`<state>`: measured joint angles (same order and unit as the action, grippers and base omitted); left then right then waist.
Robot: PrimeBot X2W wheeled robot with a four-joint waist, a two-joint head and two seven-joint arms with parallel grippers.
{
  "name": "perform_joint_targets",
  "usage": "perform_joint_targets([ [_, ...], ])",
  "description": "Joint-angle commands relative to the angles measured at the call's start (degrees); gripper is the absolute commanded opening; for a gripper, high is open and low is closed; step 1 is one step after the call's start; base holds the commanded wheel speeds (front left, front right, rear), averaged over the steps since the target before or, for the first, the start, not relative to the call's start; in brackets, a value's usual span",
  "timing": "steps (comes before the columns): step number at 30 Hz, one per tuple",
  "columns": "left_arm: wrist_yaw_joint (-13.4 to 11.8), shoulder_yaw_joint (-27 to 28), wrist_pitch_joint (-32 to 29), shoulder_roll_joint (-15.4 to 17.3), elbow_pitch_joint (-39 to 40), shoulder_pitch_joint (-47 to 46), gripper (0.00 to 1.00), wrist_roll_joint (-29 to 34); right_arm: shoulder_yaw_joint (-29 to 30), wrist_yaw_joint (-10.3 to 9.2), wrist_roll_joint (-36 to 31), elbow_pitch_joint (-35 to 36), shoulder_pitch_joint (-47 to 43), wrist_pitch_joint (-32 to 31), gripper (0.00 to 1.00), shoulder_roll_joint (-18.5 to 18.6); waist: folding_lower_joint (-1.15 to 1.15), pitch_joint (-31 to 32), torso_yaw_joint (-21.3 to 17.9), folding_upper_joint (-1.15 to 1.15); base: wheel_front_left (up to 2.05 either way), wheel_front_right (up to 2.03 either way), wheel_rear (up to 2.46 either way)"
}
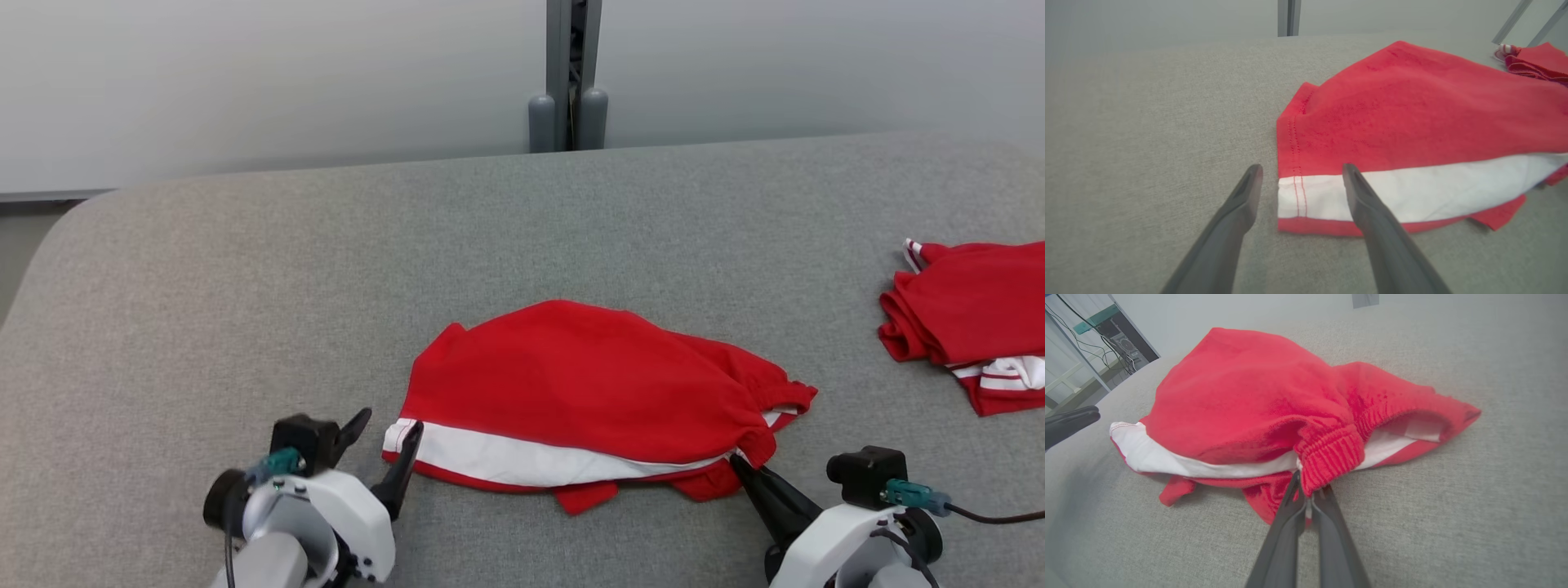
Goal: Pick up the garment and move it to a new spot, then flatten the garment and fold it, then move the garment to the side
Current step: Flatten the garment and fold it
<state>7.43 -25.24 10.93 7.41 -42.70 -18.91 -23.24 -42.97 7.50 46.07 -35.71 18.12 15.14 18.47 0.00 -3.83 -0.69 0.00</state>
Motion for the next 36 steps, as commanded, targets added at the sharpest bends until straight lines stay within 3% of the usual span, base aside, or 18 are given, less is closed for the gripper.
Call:
perform_joint_targets([
  [1, 0.0, -2.9, -1.7, 2.0, 0.5, -2.2, 1.00, -3.3, 0.1, 0.00, -0.5, 0.1, 0.9, 0.0, 0.00, -0.1, 0.00, -1.1, -0.3, 0.00, 0.00, 0.00, 0.00],
  [5, 0.1, -10.3, -6.0, 6.2, 2.0, -5.7, 1.00, -9.9, 0.8, 0.00, -1.2, 0.0, 1.3, 0.0, 0.00, -0.5, 0.00, -2.3, -0.8, 0.00, 0.00, 0.00, 0.00],
  [14, 0.1, -19.8, -10.5, 11.5, 3.3, -9.2, 1.00, -17.7, 2.0, 0.00, -1.5, 0.2, 0.4, 0.0, 0.00, -1.3, 0.00, -3.3, -1.3, 0.00, 0.00, 0.00, 0.00],
  [24, 0.1, -27.3, -9.8, 13.4, 4.1, -11.9, 1.00, -22.0, 2.6, 0.00, -1.4, 0.4, 0.6, 0.0, 0.00, -1.5, 0.00, -3.9, -1.0, 0.00, 0.00, 0.00, 0.00],
  [36, 0.1, -32.5, -8.5, 14.2, 3.1, -13.8, 1.00, -27.2, 2.0, 0.00, -1.0, 0.4, 0.8, 0.0, 0.00, -1.6, 0.00, -4.1, -0.6, 0.00, 0.00, 0.00, 0.00],
])
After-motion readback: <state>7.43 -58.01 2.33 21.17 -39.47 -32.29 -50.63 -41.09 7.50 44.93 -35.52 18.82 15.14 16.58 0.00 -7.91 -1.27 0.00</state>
